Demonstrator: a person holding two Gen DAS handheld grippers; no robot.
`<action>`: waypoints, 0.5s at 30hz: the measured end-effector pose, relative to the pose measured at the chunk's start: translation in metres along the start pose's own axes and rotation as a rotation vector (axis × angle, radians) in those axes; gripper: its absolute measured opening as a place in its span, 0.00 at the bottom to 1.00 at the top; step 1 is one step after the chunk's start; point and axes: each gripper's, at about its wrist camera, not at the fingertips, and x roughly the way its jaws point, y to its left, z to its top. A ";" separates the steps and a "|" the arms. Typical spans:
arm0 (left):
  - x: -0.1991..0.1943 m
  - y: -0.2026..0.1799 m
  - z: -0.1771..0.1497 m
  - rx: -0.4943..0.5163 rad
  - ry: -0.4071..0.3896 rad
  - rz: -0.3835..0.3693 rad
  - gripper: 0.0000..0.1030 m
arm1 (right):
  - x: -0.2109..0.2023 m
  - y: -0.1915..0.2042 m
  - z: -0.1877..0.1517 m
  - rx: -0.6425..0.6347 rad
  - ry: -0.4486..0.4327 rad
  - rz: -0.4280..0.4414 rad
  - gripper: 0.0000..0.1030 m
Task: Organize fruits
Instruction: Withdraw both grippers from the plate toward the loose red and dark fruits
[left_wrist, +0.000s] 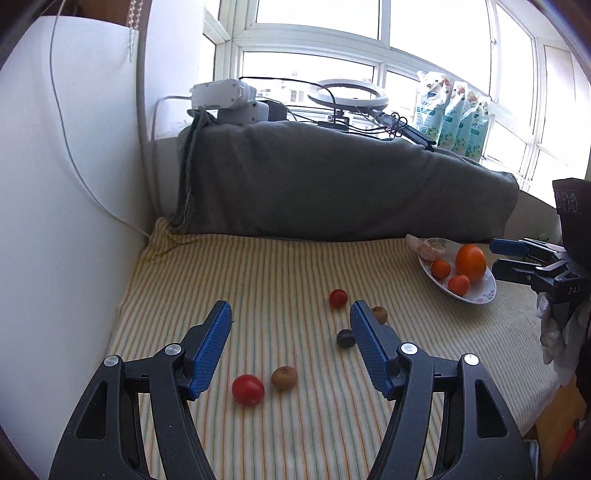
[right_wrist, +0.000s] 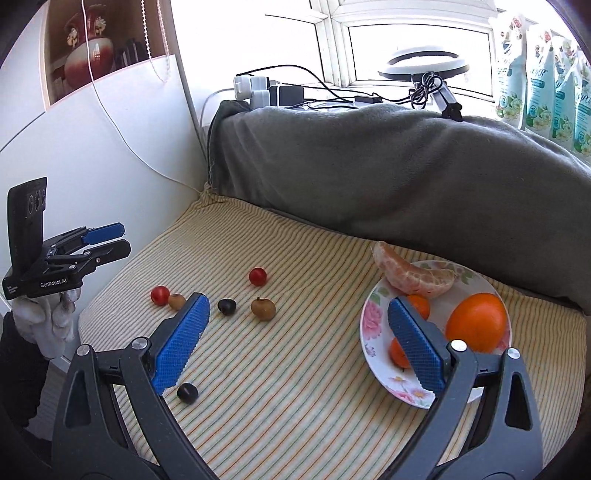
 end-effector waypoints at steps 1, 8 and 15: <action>0.000 0.004 -0.004 -0.012 0.007 0.003 0.64 | 0.003 0.003 0.000 -0.004 0.004 0.011 0.96; 0.006 0.026 -0.030 -0.082 0.048 0.006 0.62 | 0.025 0.029 0.000 -0.050 0.036 0.078 0.94; 0.018 0.042 -0.051 -0.147 0.101 -0.007 0.55 | 0.058 0.063 -0.008 -0.124 0.110 0.113 0.75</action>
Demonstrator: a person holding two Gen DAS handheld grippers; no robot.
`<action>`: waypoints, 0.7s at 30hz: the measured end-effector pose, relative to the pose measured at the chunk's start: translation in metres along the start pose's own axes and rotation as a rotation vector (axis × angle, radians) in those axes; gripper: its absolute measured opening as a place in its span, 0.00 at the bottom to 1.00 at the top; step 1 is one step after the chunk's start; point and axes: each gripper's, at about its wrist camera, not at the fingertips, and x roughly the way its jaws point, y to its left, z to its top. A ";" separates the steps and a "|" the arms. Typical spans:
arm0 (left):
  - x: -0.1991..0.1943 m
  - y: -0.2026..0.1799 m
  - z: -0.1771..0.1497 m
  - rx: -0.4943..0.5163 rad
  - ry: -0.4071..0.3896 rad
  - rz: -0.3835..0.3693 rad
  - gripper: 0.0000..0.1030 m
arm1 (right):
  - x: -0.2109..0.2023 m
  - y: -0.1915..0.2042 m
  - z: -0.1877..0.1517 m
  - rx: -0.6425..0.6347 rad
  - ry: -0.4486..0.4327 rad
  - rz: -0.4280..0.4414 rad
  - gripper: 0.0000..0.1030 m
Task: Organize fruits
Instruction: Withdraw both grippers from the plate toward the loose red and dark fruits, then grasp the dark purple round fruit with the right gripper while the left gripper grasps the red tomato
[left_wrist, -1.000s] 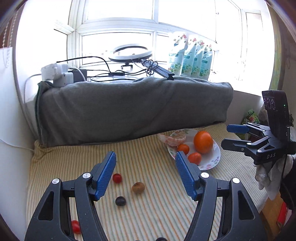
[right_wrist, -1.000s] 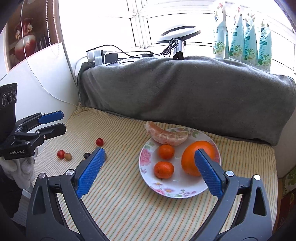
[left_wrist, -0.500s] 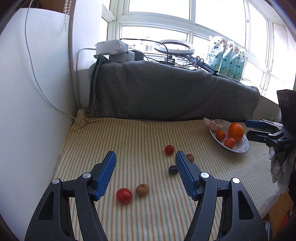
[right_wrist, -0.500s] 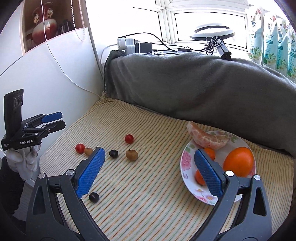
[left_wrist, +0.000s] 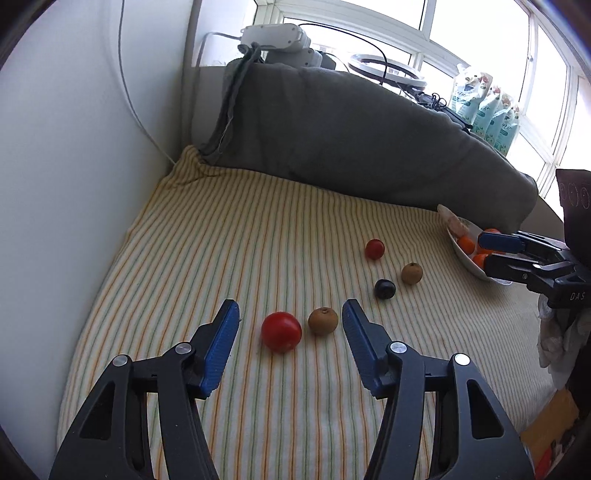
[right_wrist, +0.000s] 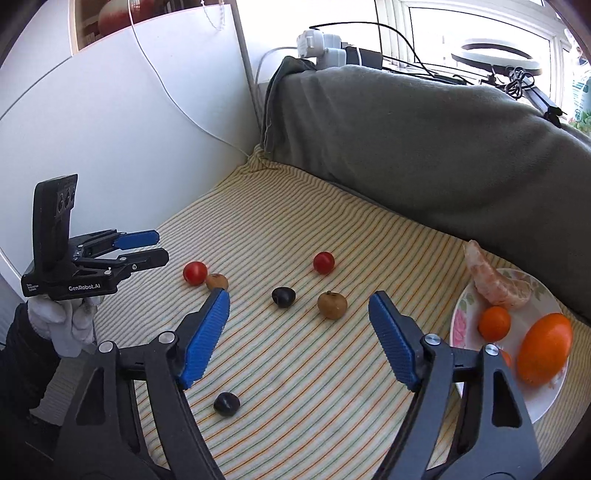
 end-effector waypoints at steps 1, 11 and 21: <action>0.002 0.003 -0.002 -0.013 0.006 -0.002 0.54 | 0.006 0.003 0.000 -0.008 0.010 0.004 0.71; 0.025 0.011 -0.011 -0.035 0.064 -0.027 0.45 | 0.061 0.017 -0.001 -0.046 0.104 0.026 0.48; 0.035 0.017 -0.013 -0.054 0.084 -0.042 0.42 | 0.096 0.021 -0.006 -0.085 0.167 -0.011 0.43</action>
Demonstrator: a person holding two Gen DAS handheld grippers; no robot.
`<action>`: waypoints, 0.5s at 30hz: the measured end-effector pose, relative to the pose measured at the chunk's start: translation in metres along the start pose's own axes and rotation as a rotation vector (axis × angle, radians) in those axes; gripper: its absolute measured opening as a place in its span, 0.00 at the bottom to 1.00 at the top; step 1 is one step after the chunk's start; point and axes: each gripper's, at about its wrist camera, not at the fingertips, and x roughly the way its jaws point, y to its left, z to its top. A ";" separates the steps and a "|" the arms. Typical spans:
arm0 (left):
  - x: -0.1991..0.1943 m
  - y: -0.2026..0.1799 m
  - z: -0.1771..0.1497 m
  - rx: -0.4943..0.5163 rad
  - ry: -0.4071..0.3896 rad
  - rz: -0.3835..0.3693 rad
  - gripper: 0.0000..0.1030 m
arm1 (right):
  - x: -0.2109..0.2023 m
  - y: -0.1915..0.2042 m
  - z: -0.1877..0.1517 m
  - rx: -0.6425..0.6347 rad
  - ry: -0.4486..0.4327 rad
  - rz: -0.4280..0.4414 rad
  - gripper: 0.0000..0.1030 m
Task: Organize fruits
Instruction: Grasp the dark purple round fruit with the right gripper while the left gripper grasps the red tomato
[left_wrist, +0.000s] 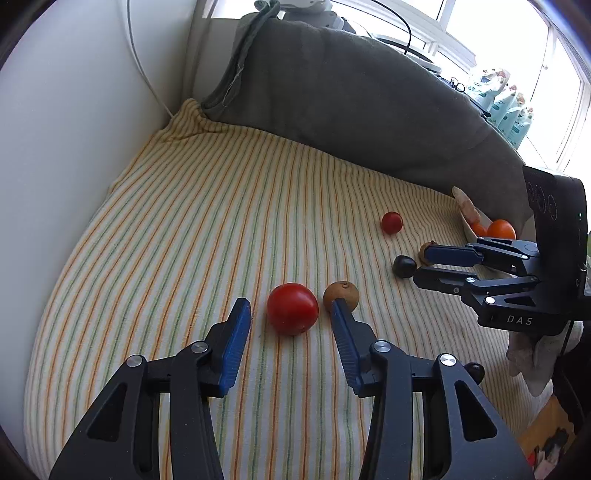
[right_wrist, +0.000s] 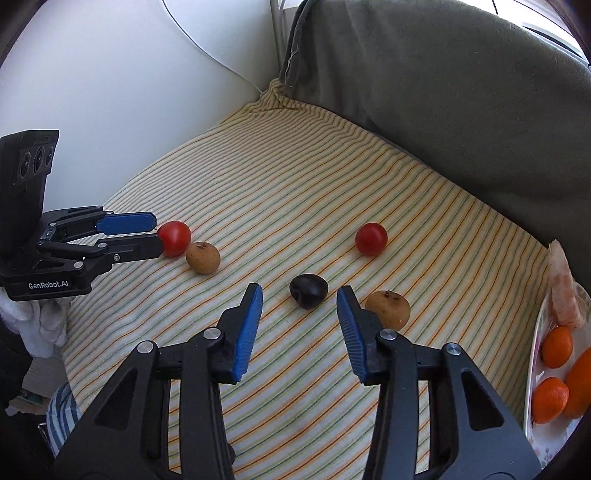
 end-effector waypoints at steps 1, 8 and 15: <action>0.001 0.000 0.001 -0.002 0.002 -0.003 0.42 | 0.002 -0.001 0.000 0.001 0.003 -0.003 0.43; 0.006 0.004 0.002 -0.015 0.010 -0.010 0.37 | 0.011 0.000 0.004 -0.018 0.021 -0.018 0.42; 0.009 0.007 0.003 -0.022 0.019 -0.026 0.35 | 0.024 0.001 0.008 -0.019 0.048 -0.042 0.33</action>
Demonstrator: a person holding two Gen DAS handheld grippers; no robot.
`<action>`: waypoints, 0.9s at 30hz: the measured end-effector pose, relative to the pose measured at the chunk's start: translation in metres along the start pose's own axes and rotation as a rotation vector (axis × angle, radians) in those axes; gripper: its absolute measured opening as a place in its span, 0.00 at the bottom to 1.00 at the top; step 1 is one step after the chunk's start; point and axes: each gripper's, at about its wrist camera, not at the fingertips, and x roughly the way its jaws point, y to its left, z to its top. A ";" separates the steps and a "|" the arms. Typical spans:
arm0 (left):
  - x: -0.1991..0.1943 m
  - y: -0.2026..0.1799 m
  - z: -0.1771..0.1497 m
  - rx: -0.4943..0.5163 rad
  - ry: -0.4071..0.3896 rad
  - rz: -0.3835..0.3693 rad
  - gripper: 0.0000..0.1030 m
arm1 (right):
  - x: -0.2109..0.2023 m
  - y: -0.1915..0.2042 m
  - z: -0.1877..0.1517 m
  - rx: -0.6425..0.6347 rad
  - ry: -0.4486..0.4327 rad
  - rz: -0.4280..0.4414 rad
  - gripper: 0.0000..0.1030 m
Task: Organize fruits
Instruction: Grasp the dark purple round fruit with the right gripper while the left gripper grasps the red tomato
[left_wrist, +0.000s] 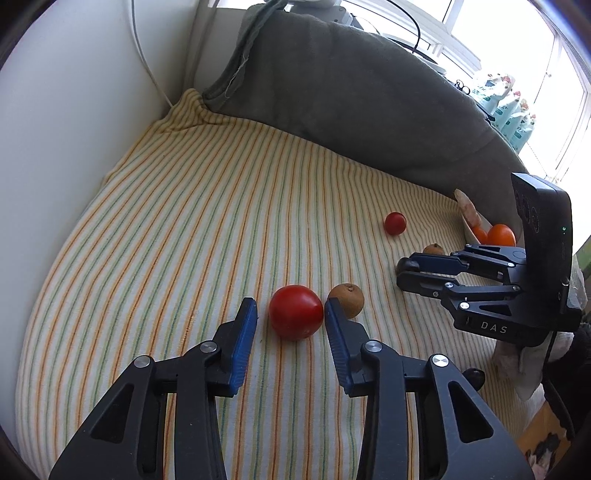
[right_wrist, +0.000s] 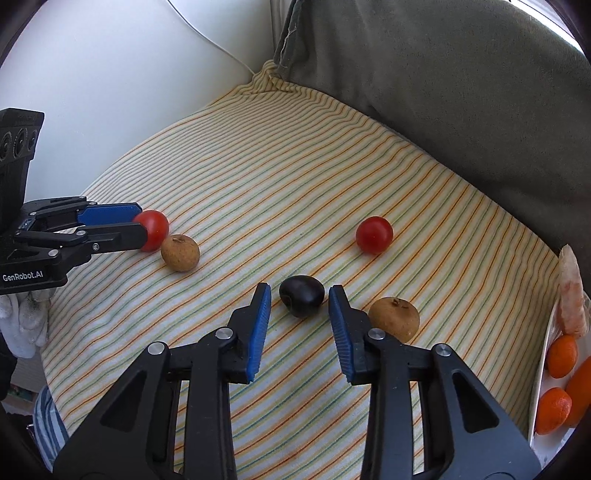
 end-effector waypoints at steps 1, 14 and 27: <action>0.000 0.000 0.000 0.001 0.002 -0.001 0.35 | 0.003 -0.001 0.002 0.001 0.003 0.000 0.33; 0.003 -0.002 0.000 0.003 0.009 -0.006 0.29 | 0.015 0.002 0.014 0.007 0.009 -0.003 0.25; -0.015 -0.003 0.006 -0.020 -0.041 -0.014 0.28 | -0.021 -0.005 0.000 0.065 -0.059 0.037 0.24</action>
